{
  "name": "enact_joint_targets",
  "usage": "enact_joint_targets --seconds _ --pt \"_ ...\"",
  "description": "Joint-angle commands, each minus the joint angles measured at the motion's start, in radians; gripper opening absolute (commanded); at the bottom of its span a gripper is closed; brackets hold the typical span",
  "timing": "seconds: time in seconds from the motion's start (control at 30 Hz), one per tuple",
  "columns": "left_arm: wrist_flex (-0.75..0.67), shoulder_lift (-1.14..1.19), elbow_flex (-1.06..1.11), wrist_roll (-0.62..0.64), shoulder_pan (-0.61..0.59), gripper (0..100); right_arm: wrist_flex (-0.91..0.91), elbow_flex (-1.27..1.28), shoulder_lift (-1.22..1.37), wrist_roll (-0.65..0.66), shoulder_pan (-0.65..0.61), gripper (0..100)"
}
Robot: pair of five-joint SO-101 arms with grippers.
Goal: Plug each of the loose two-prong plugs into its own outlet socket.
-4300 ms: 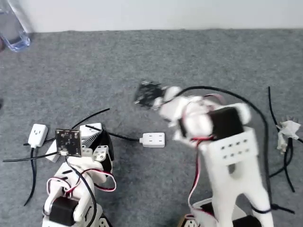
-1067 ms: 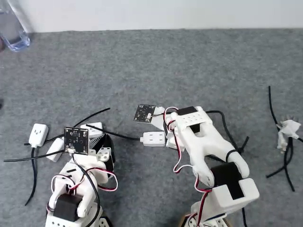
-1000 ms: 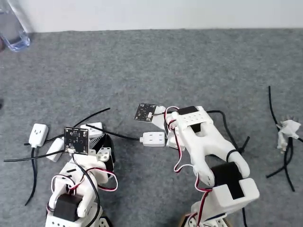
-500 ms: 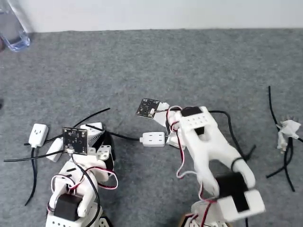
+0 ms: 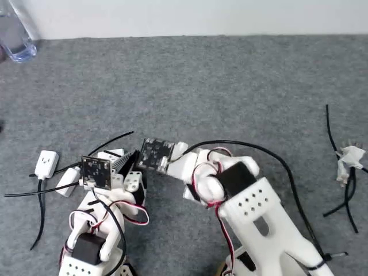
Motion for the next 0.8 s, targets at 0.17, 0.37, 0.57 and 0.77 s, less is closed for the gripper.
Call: enact_joint_targets --seconds 0.17,0.37,0.57,0.77 --pt "0.103 -0.011 -0.160 0.000 0.186 1 0.012 -0.068 0.042 -0.055 -0.038 0.8" --pt "0.176 -0.011 -0.220 0.028 0.198 1 0.048 -0.109 0.008 -0.052 -0.044 0.8" --pt "0.327 -0.012 -0.306 0.028 0.236 1 0.142 -0.190 -0.038 -0.046 -0.116 0.8" --pt "0.371 -0.012 -0.346 0.026 0.235 1 0.143 -0.193 -0.071 -0.046 -0.168 0.8"
